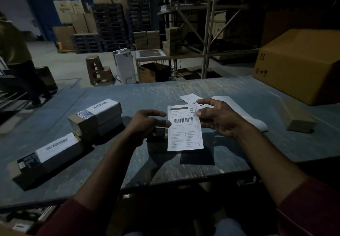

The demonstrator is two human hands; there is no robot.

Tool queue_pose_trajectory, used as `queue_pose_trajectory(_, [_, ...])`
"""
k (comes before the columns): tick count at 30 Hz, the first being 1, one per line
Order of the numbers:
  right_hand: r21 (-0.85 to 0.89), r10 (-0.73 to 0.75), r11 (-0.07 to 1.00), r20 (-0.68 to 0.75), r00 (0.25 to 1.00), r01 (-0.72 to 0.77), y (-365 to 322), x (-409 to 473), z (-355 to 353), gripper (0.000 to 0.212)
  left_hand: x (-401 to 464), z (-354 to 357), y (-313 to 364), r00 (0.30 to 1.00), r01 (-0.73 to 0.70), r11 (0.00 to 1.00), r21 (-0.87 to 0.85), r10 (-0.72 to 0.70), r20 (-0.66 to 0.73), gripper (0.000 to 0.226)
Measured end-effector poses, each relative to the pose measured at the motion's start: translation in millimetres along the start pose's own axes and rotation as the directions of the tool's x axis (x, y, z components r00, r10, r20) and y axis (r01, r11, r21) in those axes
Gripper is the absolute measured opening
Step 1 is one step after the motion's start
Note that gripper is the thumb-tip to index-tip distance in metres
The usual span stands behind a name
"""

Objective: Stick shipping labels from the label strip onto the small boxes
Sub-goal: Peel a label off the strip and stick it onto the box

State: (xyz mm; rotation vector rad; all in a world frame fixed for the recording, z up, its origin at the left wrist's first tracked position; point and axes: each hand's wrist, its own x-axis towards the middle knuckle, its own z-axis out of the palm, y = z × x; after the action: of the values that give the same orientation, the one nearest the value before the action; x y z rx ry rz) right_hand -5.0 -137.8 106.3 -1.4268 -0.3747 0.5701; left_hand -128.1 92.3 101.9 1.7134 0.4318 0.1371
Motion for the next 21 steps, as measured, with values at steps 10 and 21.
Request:
queue_pose_trajectory(10, [-0.158, 0.125, 0.976, -0.141, 0.982, -0.147, 4, 1, 7, 0.059, -6, 9, 8, 0.993, 0.083, 0.989, 0.119, -0.071, -0.095, 0.045])
queue_pose_trajectory(21, [-0.403, 0.122, 0.886, -0.279, 0.953, -0.231, -6, -6, 19, 0.07, -12, 12, 11, 0.993, 0.08, 0.969, 0.233, -0.056, -0.106, 0.026])
